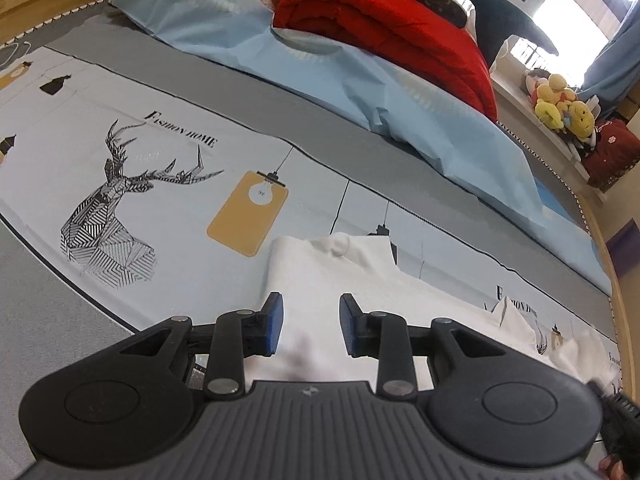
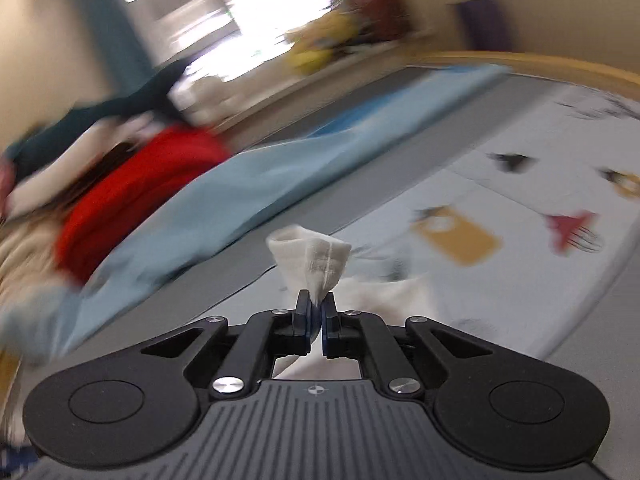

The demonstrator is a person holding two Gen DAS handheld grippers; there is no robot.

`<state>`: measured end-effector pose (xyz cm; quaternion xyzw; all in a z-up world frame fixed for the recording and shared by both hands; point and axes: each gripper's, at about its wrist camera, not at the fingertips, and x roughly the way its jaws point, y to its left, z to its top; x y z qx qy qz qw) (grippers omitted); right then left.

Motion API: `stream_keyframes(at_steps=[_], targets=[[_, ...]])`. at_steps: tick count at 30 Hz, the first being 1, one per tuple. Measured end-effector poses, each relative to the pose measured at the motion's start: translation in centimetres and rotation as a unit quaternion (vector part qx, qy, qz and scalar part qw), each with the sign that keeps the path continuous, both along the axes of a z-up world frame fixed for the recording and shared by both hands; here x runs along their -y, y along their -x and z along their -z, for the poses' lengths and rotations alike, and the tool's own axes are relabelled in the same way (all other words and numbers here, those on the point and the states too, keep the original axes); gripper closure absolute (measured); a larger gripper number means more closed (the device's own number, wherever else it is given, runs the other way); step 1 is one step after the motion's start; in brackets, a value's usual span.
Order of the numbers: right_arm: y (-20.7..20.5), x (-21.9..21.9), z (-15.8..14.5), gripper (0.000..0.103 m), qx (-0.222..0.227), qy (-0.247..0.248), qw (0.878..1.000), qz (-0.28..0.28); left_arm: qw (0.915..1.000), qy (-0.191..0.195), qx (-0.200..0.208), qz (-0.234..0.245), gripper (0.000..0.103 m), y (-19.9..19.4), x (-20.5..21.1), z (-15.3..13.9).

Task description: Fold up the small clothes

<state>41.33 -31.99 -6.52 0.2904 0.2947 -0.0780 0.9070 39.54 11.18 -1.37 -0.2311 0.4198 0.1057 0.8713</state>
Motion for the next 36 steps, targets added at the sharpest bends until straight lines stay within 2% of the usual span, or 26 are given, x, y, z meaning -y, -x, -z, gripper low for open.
stream_keyframes(at_steps=[3, 6, 10, 16, 19, 21, 24, 26, 29, 31, 34, 36], targets=[[-0.8, 1.9, 3.7, 0.099, -0.108, -0.054, 0.992, 0.023, 0.9999, -0.003, -0.011, 0.007, 0.069, -0.2, 0.4, 0.6], [-0.8, 2.9, 5.4, 0.095, -0.146, -0.100, 0.983, 0.044, 0.9994, -0.003, -0.032, 0.016, 0.069, -0.5, 0.9, 1.5], [-1.0, 3.4, 4.9, 0.088, -0.132, -0.100, 0.985, 0.049, 0.9980, -0.003, -0.059, 0.025, 0.069, -0.8, 1.4, 2.8], [-1.0, 4.3, 5.4, 0.088, -0.136, -0.131, 0.980, 0.058, 0.9965, -0.007, -0.077, 0.033, 0.069, -0.8, 1.6, 4.4], [0.1, 4.4, 4.5, 0.095, -0.121, -0.117, 0.981, 0.095, 0.9964, -0.005, -0.080, 0.029, 0.069, -0.8, 1.4, 4.6], [1.2, 4.6, 3.8, 0.097, -0.112, -0.136, 0.976, 0.128, 0.9966, -0.004, -0.077, 0.027, 0.069, -0.8, 1.3, 4.5], [1.9, 4.9, 4.6, 0.095, -0.163, -0.149, 0.963, 0.156, 0.9967, -0.005, -0.076, 0.027, 0.069, -0.9, 1.1, 4.4], [2.2, 5.3, 4.8, 0.088, -0.179, -0.128, 0.958, 0.183, 0.9968, -0.004, -0.076, 0.026, 0.069, -0.9, 1.0, 4.5], [2.6, 5.3, 3.2, 0.088, -0.152, -0.072, 0.963, 0.212, 0.9967, -0.005, -0.078, 0.022, 0.069, -1.0, 0.9, 4.8], [2.7, 5.1, 1.5, 0.088, -0.104, -0.042, 0.971, 0.214, 0.9967, -0.004, -0.078, 0.020, 0.069, -1.0, 0.7, 5.0], [1.8, 4.4, 0.6, 0.088, -0.066, -0.041, 0.984, 0.162, 0.9963, -0.002, -0.083, 0.022, 0.069, -1.2, 0.8, 5.6], [1.1, 3.9, 1.2, 0.087, -0.075, -0.055, 0.988, 0.123, 0.9952, -0.006, -0.093, 0.033, 0.069, -1.3, 1.2, 6.3]])
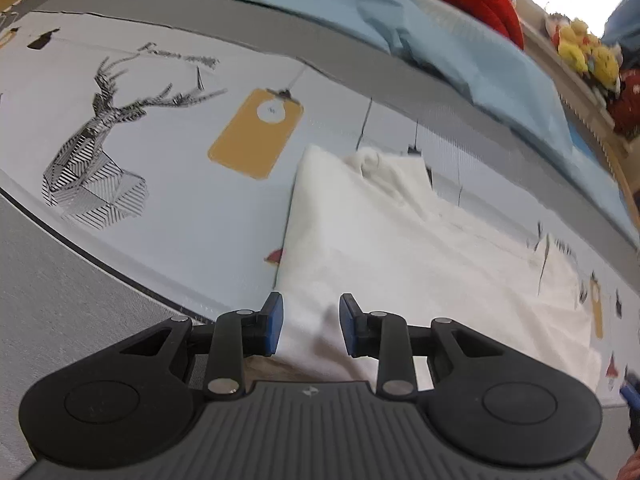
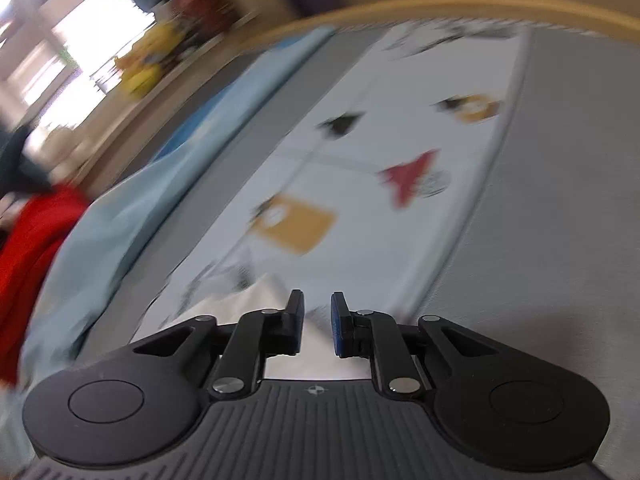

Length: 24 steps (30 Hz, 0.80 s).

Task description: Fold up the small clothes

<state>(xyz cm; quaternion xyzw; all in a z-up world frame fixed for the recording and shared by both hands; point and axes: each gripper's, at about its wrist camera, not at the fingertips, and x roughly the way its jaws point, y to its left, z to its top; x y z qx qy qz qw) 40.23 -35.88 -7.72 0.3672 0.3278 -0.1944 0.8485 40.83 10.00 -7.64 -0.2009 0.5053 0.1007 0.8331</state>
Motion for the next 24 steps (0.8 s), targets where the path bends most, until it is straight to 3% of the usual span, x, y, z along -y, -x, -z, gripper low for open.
stream_keyframes(at_steps=[2, 4, 7, 10, 13, 17, 19, 21, 22, 24], targets=[[-0.5, -0.4, 1.0, 0.087, -0.026, -0.007, 0.999, -0.017, 0.9986, -0.033, -0.036, 0.020, 0.072, -0.1, 0.6, 1.6], [-0.9, -0.3, 2.0, 0.087, -0.064, -0.005, 0.998, -0.018, 0.9969, -0.055, -0.056, 0.011, 0.095, 0.2, 0.1, 3.1], [-1.4, 0.3, 3.7, 0.087, -0.110, -0.022, 0.994, -0.012, 0.9977, -0.035, -0.056, -0.016, 0.095, 0.5, -1.1, 2.8], [-1.7, 0.5, 3.7, 0.082, -0.110, -0.014, 0.994, -0.010, 0.9978, -0.026, -0.046, -0.040, 0.095, 0.6, -1.8, 2.2], [-1.7, 0.4, 3.0, 0.082, -0.082, -0.008, 0.997, -0.011, 0.9991, 0.000, -0.007, -0.042, 0.094, 0.4, -1.6, 0.8], [-1.7, -0.2, 0.9, 0.082, -0.031, 0.022, 0.999, -0.033, 0.9993, 0.032, 0.018, -0.008, 0.091, -0.1, -0.9, 0.4], [-1.8, 0.0, 1.4, 0.082, -0.037, -0.001, 0.998, -0.045, 0.9994, 0.034, 0.000, -0.007, 0.091, -0.3, -0.7, 1.3], [-1.9, 0.3, 2.7, 0.082, -0.088, -0.020, 0.995, -0.047, 0.9989, 0.012, -0.045, -0.012, 0.093, -0.2, -0.9, 2.8], [-1.6, 0.4, 3.1, 0.082, -0.109, -0.011, 0.993, -0.040, 0.9986, 0.018, -0.047, -0.017, 0.093, 0.0, -1.0, 3.2], [-0.7, 0.7, 2.6, 0.080, -0.111, 0.014, 0.993, -0.023, 0.9986, 0.015, -0.048, -0.017, 0.093, 0.3, -1.0, 2.4]])
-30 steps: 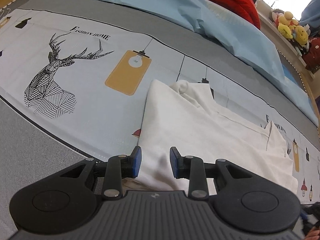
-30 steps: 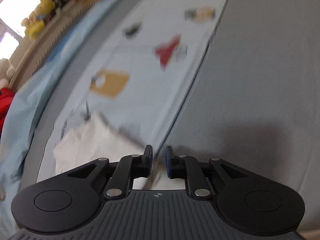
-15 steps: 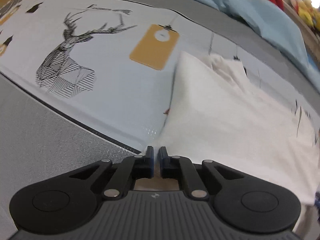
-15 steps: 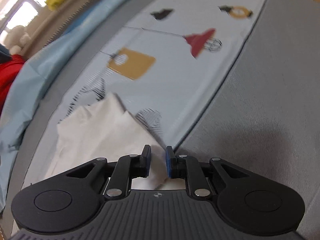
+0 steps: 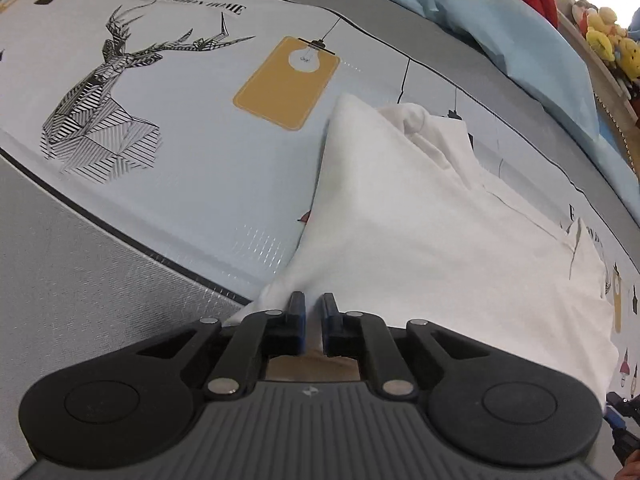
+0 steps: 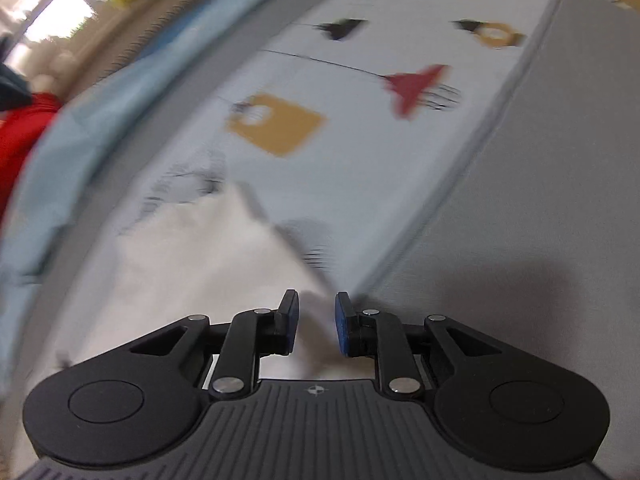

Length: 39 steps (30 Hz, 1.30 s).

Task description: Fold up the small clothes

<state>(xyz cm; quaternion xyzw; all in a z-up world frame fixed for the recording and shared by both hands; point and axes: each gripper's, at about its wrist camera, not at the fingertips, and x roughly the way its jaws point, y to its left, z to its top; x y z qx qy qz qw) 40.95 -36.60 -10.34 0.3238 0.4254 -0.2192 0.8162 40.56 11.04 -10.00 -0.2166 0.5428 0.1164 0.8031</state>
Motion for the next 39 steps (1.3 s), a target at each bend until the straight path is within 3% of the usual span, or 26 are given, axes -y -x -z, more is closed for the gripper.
stream_keyframes(at_steps=[2, 4, 6, 8, 11, 15, 17, 22, 26, 29, 32, 35, 37, 39], targets=[[0.5, 0.0, -1.5, 0.080, 0.024, 0.019, 0.999, -0.013, 0.9994, -0.021, 0.023, 0.012, 0.090, 0.4, 0.4, -1.5], [1.1, 0.0, -3.2, 0.080, 0.053, 0.031, 0.998, -0.028, 0.9987, -0.043, 0.010, 0.023, 0.090, 0.5, 0.1, -1.3], [1.9, 0.2, -4.5, 0.080, 0.070, 0.043, 0.996, -0.039, 0.9991, -0.036, -0.009, 0.022, 0.088, 1.2, -0.5, 0.3], [3.1, 0.0, -6.1, 0.080, 0.091, 0.068, 0.992, -0.048, 0.9996, -0.028, 0.001, 0.010, 0.088, 2.0, -1.2, -0.2], [5.4, -0.9, -9.4, 0.080, 0.139, 0.144, 0.976, -0.086, 0.9994, -0.009, 0.027, -0.016, 0.088, 4.1, -2.4, -3.0], [9.6, -2.1, -13.9, 0.080, 0.204, 0.222, 0.940, -0.161, 0.9976, -0.037, 0.053, 0.027, 0.088, 7.2, -1.8, -7.2], [12.3, -1.8, -15.9, 0.080, 0.225, 0.230, 0.927, -0.194, 0.9955, -0.053, 0.063, 0.047, 0.088, 9.3, -1.6, -9.0], [20.1, 0.7, -18.9, 0.080, 0.259, 0.221, 0.911, -0.232, 0.9862, -0.058, 0.115, 0.104, 0.085, 16.7, -0.9, -13.1], [25.1, 2.6, -16.2, 0.080, 0.233, 0.196, 0.924, -0.230, 0.9817, -0.033, 0.147, 0.117, 0.085, 23.4, -0.5, -12.2], [27.3, 3.0, -13.1, 0.080, 0.178, 0.185, 0.938, -0.235, 0.9910, 0.003, 0.098, 0.091, 0.085, 26.2, -1.0, -8.8], [28.3, 3.5, -11.2, 0.080, 0.158, 0.157, 0.942, -0.252, 0.9918, 0.060, 0.094, 0.062, 0.085, 27.7, -1.8, -7.4], [28.6, 3.7, -8.1, 0.080, 0.107, 0.154, 0.949, -0.253, 0.9940, 0.067, 0.062, 0.060, 0.085, 27.9, -1.6, -5.7], [28.1, 4.0, -6.2, 0.080, 0.065, 0.103, 0.959, -0.257, 0.9947, 0.064, 0.040, 0.069, 0.085, 28.1, -0.8, -4.8], [27.9, 4.1, -4.9, 0.080, 0.041, 0.075, 0.961, -0.264, 0.9956, 0.046, 0.022, 0.079, 0.085, 28.4, -0.2, -4.0]])
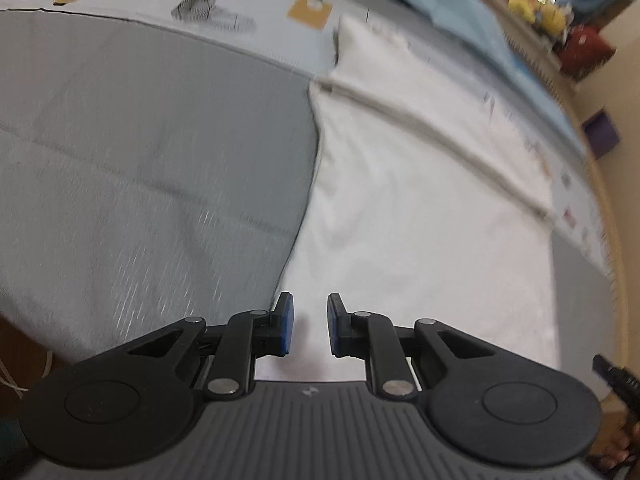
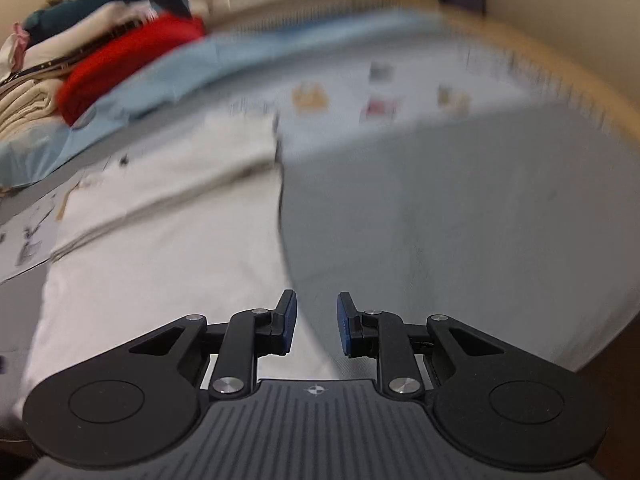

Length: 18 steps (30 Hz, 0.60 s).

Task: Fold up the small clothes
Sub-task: 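Grasp the shirt hem with both grippers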

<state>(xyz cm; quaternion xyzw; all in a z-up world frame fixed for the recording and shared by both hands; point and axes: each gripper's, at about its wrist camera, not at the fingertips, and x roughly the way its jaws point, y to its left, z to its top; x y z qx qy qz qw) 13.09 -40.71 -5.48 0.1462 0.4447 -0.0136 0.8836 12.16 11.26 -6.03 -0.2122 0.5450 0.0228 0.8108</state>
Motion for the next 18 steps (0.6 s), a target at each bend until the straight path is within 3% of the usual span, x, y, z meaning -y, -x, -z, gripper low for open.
stream_keyframes(at_steps=[7, 11, 18], targets=[[-0.4, -0.9, 4.0, 0.077, -0.086, 0.022, 0.996, -0.026, 0.9986, -0.036, -0.040, 0.003, 0.079, 1.1, -0.7, 2.6], [-0.4, -1.4, 4.8, 0.077, -0.101, 0.025, 0.994, -0.031, 0.9985, -0.032, -0.042, -0.015, 0.079, 1.3, -1.4, 2.9], [-1.4, -1.5, 5.9, 0.077, -0.125, 0.037, 0.991, -0.039, 0.9968, -0.052, -0.060, 0.002, 0.079, 1.2, -0.4, 3.8]])
